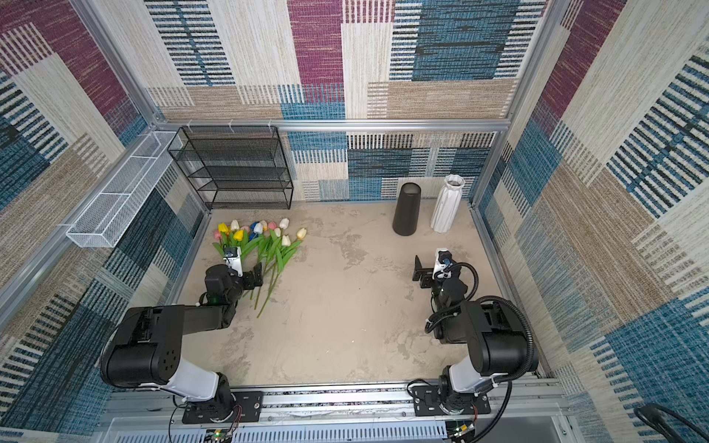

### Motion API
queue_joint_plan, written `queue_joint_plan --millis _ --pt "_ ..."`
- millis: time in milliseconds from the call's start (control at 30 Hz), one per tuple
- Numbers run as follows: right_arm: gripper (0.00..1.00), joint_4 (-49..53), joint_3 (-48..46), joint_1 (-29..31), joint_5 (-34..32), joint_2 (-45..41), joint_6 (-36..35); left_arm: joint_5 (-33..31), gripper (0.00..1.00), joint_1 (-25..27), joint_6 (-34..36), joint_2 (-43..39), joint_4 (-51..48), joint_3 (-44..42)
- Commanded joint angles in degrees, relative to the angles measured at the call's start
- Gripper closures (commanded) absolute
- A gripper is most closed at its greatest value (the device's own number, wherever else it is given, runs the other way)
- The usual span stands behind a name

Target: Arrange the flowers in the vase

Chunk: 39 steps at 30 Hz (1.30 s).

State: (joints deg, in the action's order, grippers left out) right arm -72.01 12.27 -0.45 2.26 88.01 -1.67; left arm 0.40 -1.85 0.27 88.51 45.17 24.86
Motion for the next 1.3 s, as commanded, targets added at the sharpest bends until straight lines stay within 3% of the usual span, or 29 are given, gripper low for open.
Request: queue_joint_plan --millis 0,1067,1167,1233,1267 --pt "0.0 -0.77 0.21 0.01 1.02 -0.09 -0.61 0.91 0.01 -0.08 0.35 0.06 0.45 0.45" --pt "0.0 0.03 0.5 -1.18 3.05 -0.26 0.09 1.57 0.01 -0.25 0.52 -0.13 0.86 0.23" --pt "0.02 7.81 3.12 -1.05 2.52 -4.48 0.01 0.61 0.01 0.57 1.19 -4.35 -6.32 2.37" --pt "0.03 16.39 5.83 -0.98 1.62 -10.52 0.24 -3.86 0.01 2.32 1.26 -11.28 -16.6 4.97" --pt "0.02 18.88 6.24 -1.0 0.85 -14.47 1.74 -3.06 0.01 2.79 -0.26 -15.58 -20.36 6.33"
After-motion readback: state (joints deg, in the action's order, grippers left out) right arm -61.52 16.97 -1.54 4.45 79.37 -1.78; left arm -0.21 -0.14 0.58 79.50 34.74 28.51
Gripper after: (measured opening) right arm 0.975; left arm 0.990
